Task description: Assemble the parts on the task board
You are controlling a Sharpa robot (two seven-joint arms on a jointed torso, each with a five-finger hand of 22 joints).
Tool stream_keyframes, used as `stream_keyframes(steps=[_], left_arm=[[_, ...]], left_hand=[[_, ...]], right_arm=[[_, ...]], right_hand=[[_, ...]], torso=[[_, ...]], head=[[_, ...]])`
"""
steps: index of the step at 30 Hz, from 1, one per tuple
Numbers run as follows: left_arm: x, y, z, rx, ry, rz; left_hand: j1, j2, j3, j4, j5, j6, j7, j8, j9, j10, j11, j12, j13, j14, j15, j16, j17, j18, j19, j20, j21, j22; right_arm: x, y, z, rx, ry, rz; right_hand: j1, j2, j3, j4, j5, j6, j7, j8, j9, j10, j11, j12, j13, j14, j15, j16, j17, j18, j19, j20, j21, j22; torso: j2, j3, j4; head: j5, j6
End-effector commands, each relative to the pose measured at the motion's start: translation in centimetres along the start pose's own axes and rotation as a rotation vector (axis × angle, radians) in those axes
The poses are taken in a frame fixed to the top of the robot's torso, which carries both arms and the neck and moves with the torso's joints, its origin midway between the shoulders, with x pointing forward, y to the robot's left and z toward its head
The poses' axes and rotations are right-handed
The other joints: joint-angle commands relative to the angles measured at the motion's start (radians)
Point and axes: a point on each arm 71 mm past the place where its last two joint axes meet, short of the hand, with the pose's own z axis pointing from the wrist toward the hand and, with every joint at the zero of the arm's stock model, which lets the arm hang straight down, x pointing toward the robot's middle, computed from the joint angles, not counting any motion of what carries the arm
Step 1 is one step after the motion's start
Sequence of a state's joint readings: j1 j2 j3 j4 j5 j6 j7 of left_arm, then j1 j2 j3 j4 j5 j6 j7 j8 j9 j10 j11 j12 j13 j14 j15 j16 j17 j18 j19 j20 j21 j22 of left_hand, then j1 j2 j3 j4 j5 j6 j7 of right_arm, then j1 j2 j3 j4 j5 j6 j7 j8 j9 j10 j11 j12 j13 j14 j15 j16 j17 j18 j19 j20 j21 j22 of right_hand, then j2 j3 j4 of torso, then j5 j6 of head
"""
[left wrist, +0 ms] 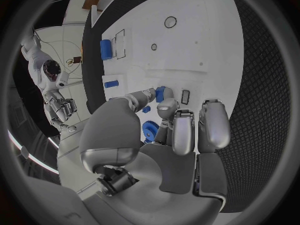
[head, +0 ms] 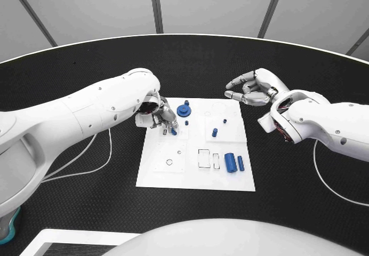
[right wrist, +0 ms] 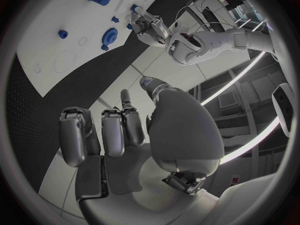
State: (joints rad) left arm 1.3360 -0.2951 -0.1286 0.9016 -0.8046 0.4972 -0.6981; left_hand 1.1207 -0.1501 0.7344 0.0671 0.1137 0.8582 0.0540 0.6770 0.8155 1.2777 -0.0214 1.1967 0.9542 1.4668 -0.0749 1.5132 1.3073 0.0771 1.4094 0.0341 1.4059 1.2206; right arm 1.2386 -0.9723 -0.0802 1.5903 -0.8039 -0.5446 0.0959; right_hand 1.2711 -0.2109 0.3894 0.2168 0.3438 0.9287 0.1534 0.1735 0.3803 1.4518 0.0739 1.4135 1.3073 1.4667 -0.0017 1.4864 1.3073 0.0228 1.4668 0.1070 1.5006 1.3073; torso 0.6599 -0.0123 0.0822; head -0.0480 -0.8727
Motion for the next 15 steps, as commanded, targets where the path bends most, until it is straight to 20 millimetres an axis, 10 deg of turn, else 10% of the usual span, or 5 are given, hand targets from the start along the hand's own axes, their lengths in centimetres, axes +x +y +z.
stream_keyframes(steps=[1,4,15], left_arm=[[0.04,0.19,-0.05,-0.029,-0.006,-0.004],[0.04,0.13,-0.09,-0.021,-0.018,-0.009],[0.04,0.04,-0.27,-0.006,-0.062,0.002]], left_hand=[[0.028,0.005,0.043,-0.026,0.028,-0.004,-0.004,0.007,0.001,0.002,-0.004,0.005,0.001,0.074,-0.008,0.005,0.15,-0.004,-0.001,-0.007,-0.003,0.002],[0.033,0.006,0.083,-0.041,0.105,-0.007,0.003,0.023,0.008,0.007,0.002,0.003,-0.001,0.074,-0.003,0.006,0.15,-0.004,-0.001,-0.003,-0.004,0.001],[0.036,0.013,0.096,-0.047,0.12,-0.006,0.004,0.031,0.01,0.009,0.003,0.003,-0.001,0.074,-0.003,0.006,0.15,-0.005,0.001,-0.002,-0.002,0.005]], right_arm=[[-0.01,-0.01,-0.01,0.0,0.0,0.0],[-0.01,-0.01,-0.02,0.001,0.001,0.0],[-0.02,-0.02,-0.02,0.001,0.001,0.0]], right_hand=[[-0.005,0.001,0.0,0.004,0.004,-0.005,0.002,0.006,0.002,-0.002,-0.005,-0.002,0.134,0.069,-0.005,-0.002,0.125,0.008,0.032,-0.008,-0.004,0.114],[-0.005,0.001,0.0,0.004,0.004,-0.005,0.002,0.006,0.002,-0.002,-0.005,-0.002,0.134,0.069,-0.005,-0.002,0.125,0.008,0.032,-0.008,-0.004,0.114],[-0.005,0.001,0.0,0.004,0.004,-0.005,0.002,0.006,0.002,-0.002,-0.005,-0.002,0.134,0.069,-0.005,-0.002,0.125,0.008,0.032,-0.008,-0.004,0.114]], torso=[[0.0,-0.0004,0.0008],[-0.001,-0.0004,0.0005],[-0.001,-0.0004,-0.0001]], head=[[-0.001,0.0],[0.0,0.0],[0.001,0.0]])
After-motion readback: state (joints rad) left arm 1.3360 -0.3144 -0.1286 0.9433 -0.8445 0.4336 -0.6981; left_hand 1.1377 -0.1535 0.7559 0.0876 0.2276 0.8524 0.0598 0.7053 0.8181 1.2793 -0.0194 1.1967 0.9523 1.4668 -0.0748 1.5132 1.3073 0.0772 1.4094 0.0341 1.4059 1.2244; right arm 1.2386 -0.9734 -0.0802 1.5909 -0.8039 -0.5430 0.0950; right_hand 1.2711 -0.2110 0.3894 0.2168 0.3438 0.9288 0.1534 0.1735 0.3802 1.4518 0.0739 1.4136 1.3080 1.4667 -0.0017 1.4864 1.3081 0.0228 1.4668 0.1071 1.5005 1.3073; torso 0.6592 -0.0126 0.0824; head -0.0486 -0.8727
